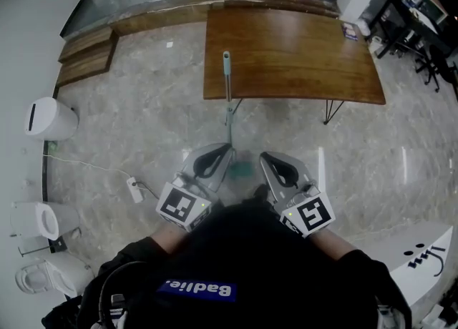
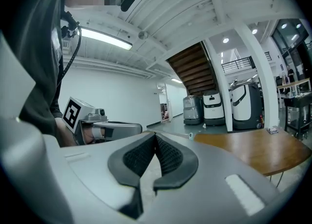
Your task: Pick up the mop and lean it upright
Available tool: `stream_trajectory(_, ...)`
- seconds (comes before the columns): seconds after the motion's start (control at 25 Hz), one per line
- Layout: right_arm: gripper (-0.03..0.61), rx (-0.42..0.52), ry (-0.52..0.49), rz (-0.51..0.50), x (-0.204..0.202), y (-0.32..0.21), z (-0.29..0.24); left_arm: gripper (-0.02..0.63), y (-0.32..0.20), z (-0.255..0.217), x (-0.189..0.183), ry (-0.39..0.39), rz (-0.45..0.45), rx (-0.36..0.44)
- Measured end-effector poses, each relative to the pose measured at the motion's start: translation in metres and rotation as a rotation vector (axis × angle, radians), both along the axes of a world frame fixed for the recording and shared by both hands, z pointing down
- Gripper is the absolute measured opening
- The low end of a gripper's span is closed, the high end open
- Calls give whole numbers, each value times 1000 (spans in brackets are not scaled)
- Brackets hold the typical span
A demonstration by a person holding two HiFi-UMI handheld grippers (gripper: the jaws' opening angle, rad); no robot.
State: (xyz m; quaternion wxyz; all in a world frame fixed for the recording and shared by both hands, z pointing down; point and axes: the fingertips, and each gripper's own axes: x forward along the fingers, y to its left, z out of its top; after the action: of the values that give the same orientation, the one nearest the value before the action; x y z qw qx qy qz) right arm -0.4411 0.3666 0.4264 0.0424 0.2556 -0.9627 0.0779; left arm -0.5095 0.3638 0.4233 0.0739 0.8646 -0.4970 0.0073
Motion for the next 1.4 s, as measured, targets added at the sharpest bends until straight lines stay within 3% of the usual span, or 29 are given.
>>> stream_trajectory(0.2,7,-17,-16,-45,18,-20,6,37,-24,6,11,-30,-55,-40)
stream_trajectory(0.56,9,-39,-29,-80,32,-35,16,56,-44,13,10,-53,-109,-32)
stream_trajectory(1.4,18,1,47,113,14,-58,9,110,-107,48,-45,-55,-12,-67)
